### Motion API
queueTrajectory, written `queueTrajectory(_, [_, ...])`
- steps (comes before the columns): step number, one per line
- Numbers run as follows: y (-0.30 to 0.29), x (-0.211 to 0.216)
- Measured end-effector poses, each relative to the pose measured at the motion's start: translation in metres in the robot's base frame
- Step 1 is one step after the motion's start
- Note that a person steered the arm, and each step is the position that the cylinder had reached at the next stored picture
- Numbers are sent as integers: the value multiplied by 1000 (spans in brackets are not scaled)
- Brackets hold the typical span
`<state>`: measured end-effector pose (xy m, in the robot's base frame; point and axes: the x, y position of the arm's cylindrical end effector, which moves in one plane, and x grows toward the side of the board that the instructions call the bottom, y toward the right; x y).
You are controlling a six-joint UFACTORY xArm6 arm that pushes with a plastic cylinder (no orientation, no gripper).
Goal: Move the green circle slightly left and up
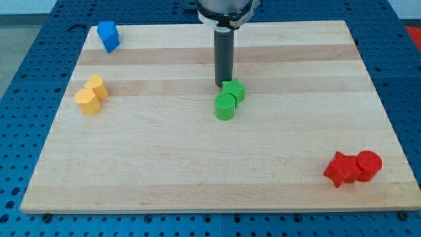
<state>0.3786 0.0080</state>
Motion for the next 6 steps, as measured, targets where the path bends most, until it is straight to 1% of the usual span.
queueTrajectory(1, [22,-9])
queueTrajectory(2, [122,-13])
queueTrajectory(3, [203,-1])
queueTrajectory(4, [201,53])
queueTrajectory(5, [150,86])
queueTrajectory(6, [81,86])
